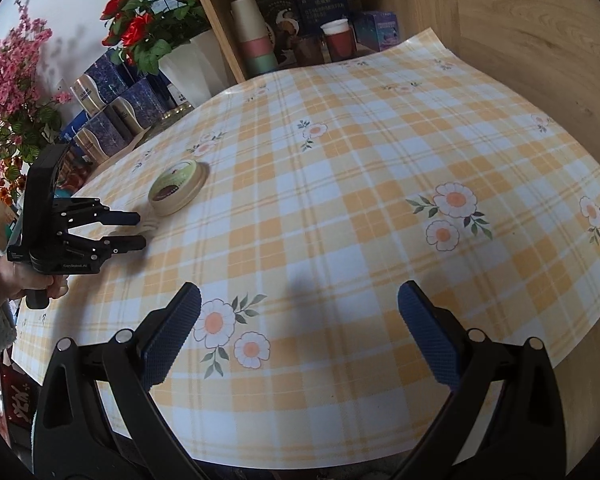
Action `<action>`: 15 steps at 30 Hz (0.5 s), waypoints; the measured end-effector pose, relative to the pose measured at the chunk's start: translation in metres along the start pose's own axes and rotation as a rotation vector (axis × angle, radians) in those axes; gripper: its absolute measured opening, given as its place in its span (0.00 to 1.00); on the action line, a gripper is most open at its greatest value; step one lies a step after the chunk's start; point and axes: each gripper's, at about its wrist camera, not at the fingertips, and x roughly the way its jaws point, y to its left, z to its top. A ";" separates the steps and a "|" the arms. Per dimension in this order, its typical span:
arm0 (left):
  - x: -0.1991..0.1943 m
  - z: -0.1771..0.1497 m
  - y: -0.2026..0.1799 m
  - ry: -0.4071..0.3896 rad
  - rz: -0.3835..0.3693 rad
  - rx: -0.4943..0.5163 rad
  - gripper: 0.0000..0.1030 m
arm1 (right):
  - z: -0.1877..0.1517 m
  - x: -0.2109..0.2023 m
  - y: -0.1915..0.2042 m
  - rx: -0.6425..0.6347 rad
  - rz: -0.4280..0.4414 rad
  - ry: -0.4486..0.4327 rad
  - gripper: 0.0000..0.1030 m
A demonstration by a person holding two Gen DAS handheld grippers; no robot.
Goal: Collect trash
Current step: 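Grasp the white plastic fork with the left gripper while the right gripper grasps the green yogurt cup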
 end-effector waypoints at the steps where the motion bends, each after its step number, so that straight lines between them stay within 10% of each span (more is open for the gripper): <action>1: 0.000 0.000 0.002 -0.005 -0.010 -0.012 0.43 | 0.000 0.001 0.000 0.004 0.006 0.005 0.94; 15: -0.022 -0.019 0.004 -0.027 -0.008 -0.178 0.20 | 0.015 0.013 0.031 -0.050 0.057 0.040 0.95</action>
